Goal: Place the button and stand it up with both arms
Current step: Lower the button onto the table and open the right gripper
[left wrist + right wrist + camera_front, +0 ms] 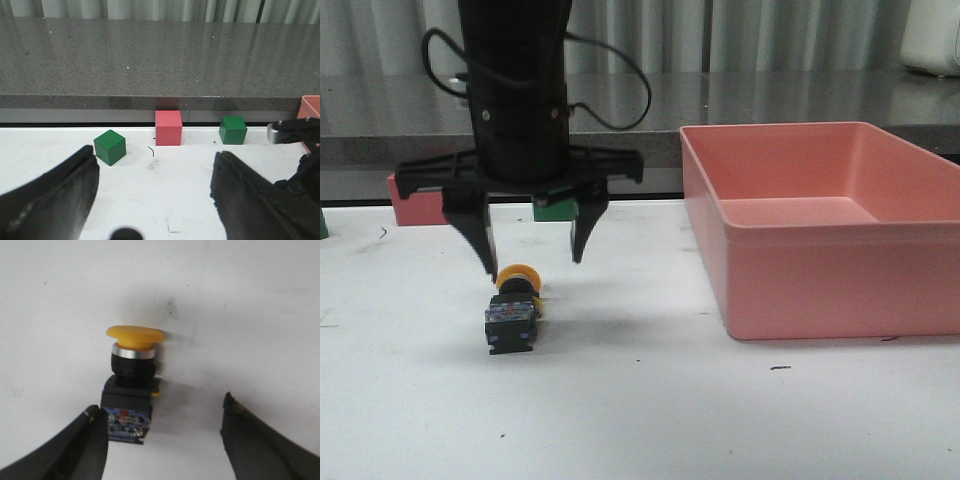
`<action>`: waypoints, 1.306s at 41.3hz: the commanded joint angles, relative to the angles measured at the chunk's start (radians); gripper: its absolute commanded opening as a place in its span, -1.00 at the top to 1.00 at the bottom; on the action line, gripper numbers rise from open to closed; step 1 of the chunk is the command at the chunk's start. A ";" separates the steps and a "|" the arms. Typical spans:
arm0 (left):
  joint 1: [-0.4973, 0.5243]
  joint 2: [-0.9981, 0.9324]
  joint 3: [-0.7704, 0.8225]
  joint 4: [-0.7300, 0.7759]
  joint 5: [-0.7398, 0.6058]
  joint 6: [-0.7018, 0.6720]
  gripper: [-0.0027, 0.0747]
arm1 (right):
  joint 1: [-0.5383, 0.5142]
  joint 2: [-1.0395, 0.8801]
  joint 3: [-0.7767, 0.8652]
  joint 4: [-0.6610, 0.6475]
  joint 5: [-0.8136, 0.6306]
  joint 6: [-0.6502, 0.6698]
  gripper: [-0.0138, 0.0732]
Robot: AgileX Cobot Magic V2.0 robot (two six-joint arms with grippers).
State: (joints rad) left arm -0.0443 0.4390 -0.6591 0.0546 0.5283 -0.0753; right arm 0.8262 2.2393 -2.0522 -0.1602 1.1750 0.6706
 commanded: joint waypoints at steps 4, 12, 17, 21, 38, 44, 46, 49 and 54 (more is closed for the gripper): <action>-0.005 0.015 -0.034 -0.001 -0.084 0.002 -0.29 | -0.008 -0.191 -0.032 -0.030 0.030 -0.233 -0.49; -0.005 0.015 -0.034 -0.001 -0.084 0.002 -0.29 | -0.008 -0.357 0.063 0.001 0.060 -0.440 -0.49; -0.005 0.015 -0.034 -0.001 -0.084 0.002 -0.29 | -0.008 -0.501 0.216 0.068 -0.030 -0.555 -0.49; -0.005 0.015 -0.034 -0.001 -0.084 0.002 -0.29 | -0.008 -0.624 0.346 0.114 -0.117 -0.613 -0.49; -0.005 0.015 -0.034 -0.001 -0.084 0.002 -0.29 | -0.057 -1.100 0.864 0.117 -0.392 -0.648 -0.49; -0.005 0.015 -0.034 -0.001 -0.084 0.002 -0.29 | -0.057 -1.263 0.999 0.120 -0.428 -0.648 -0.49; -0.005 0.015 -0.034 -0.001 -0.084 0.002 -0.29 | -0.057 -1.315 1.037 0.120 -0.435 -0.648 -0.49; -0.005 0.015 -0.034 -0.001 -0.084 0.002 -0.29 | -0.057 -1.383 1.083 0.120 -0.435 -0.648 -0.49; -0.005 0.015 -0.034 -0.001 -0.084 0.002 -0.29 | -0.057 -1.489 1.149 0.120 -0.427 -0.648 -0.49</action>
State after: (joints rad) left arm -0.0443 0.4390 -0.6591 0.0546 0.5283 -0.0753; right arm 0.7750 0.8203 -0.9134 -0.0392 0.8123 0.0298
